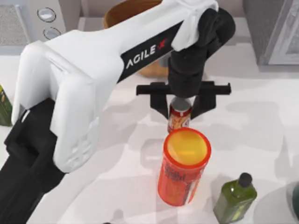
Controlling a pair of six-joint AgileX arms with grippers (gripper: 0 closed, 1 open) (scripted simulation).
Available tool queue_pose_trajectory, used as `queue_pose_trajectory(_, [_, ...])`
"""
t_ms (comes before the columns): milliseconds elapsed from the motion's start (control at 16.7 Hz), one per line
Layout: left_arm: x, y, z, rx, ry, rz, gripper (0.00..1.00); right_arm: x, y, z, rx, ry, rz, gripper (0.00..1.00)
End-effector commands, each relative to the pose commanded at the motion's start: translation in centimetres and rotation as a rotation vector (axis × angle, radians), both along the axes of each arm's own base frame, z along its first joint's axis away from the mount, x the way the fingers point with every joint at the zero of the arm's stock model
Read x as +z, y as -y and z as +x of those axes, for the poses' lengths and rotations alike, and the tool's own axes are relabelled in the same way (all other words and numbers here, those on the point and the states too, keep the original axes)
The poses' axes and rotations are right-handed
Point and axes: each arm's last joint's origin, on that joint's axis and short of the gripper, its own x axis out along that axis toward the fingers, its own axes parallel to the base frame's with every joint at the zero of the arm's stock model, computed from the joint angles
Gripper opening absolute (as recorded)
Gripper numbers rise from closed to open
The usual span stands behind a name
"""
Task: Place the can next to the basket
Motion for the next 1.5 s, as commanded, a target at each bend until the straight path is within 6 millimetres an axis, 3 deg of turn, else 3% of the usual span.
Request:
queue_pose_trajectory(720, [0.00,0.00,0.00,0.000,0.000,0.000,0.98,0.00,0.00,0.00,0.000,0.000,0.000,1.00])
queue_pose_trajectory(1500, [0.76,0.15,0.01,-0.002,-0.011,0.009,1.00,0.00,0.00,0.00,0.000,0.000,0.000,1.00])
